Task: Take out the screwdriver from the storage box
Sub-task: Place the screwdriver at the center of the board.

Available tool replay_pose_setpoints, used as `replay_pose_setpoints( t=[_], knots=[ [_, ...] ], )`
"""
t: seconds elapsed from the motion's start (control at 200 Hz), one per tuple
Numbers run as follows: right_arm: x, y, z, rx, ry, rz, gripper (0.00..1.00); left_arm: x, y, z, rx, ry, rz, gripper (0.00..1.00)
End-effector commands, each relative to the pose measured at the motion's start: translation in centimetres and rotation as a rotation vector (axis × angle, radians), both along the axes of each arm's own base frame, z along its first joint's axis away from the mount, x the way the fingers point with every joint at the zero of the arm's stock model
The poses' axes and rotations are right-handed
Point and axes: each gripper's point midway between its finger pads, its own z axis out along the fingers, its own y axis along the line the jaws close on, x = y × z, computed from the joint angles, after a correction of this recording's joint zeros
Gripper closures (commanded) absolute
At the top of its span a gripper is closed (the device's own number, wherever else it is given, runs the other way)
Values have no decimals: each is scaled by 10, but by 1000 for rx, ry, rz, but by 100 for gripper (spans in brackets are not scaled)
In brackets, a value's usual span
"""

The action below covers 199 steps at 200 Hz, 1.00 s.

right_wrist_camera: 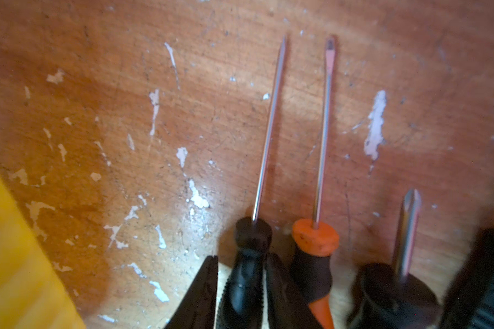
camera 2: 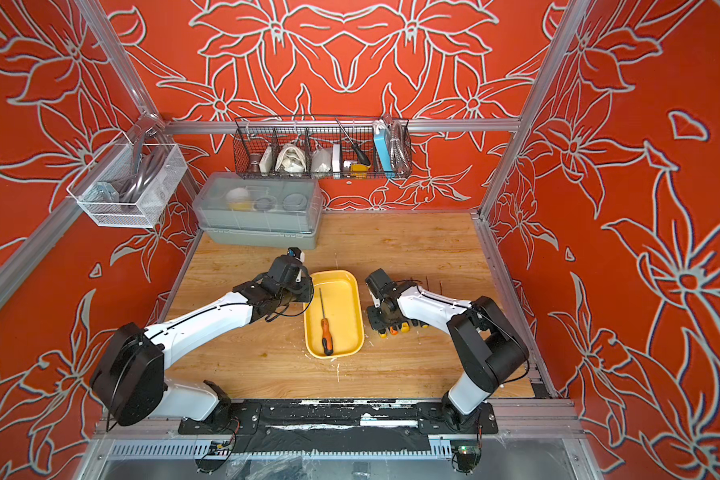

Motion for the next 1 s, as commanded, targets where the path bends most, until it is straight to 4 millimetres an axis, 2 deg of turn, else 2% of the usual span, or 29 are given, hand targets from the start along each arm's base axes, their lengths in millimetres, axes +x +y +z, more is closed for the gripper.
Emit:
replay_pose_setpoints(
  t=[0.0, 0.27, 0.53, 0.746, 0.856, 0.991],
  knots=[
    [1, -1, -1, -4, 9, -1, 67, 6, -8, 14, -41, -32, -6, 100],
    [3, 2, 9, 26, -21, -5, 66, 6, -9, 14, -43, -33, -7, 100],
    [7, 2, 37, 46, -72, -2, 66, 6, -9, 12, -41, -28, -9, 100],
    [6, 1, 79, 101, -144, -18, 66, 6, -9, 13, -39, -29, -7, 100],
    [2, -1, 111, 149, -206, -39, 65, 7, -9, 12, -40, -28, -7, 100],
    [-8, 11, 151, 232, -297, -48, 64, 7, -10, 11, -42, -26, -7, 100]
  ],
)
